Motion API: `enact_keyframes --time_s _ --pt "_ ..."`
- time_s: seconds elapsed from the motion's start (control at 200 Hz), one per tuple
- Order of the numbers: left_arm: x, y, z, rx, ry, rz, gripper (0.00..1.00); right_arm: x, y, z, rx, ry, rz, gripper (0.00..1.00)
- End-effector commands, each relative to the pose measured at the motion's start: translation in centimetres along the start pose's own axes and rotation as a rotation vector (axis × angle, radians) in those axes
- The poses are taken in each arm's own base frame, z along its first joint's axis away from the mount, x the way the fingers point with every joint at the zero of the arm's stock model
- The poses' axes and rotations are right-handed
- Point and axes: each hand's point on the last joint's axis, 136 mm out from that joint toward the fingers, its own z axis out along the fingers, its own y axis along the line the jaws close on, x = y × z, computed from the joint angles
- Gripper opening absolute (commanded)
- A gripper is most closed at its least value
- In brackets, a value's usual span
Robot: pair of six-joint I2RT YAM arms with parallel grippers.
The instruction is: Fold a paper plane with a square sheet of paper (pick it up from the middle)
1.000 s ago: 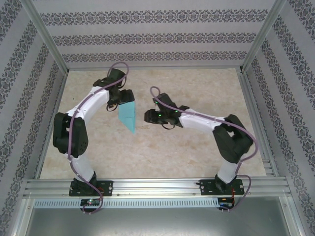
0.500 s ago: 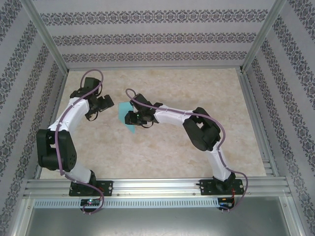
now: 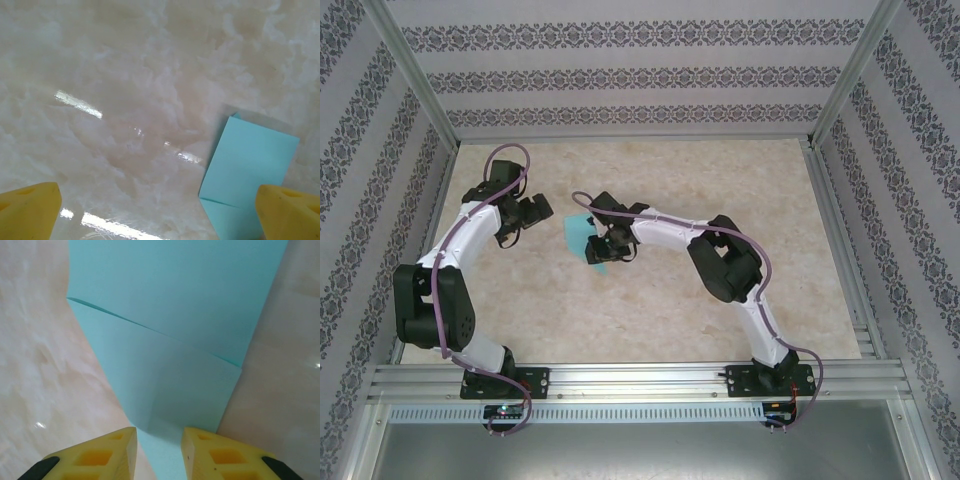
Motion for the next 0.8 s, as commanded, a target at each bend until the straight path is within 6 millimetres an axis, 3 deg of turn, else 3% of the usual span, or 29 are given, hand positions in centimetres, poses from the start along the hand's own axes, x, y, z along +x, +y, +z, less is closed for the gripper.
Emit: enact_keyframes --time_s 0.0,0.155,0.215,0.285,0.405,0.565,0.794 --pt "-0.9 -1.0 -0.4 0.06 -0.028 0.029 1.0 5.7 -4.8 -1.1 0.11 0.197 -0.076 0.32" --pt "-0.5 -1.3 0.0 0.086 -0.018 0.047 1.0 10.3 -8.4 -3.8 0.135 0.326 -0.138 0.33" --pt "-0.4 -1.5 0.2 0.101 -0.012 0.051 1.0 10.8 -10.0 -4.9 0.179 0.336 -0.133 0.32" --pt "-0.3 -1.9 0.5 0.124 -0.003 0.051 1.0 10.0 -10.3 -6.0 0.178 0.301 -0.13 0.31" --pt "0.2 -2.9 0.7 0.185 0.02 0.047 1.0 7.2 -8.7 -8.4 0.14 0.166 -0.13 0.32" --pt "1.9 -4.3 0.8 0.29 0.078 0.024 1.0 2.9 -7.1 -11.1 0.11 -0.094 0.032 0.39" --pt "5.9 -7.2 0.8 0.483 0.188 -0.037 0.99 0.8 -6.9 -10.0 0.01 -0.295 0.273 0.32"
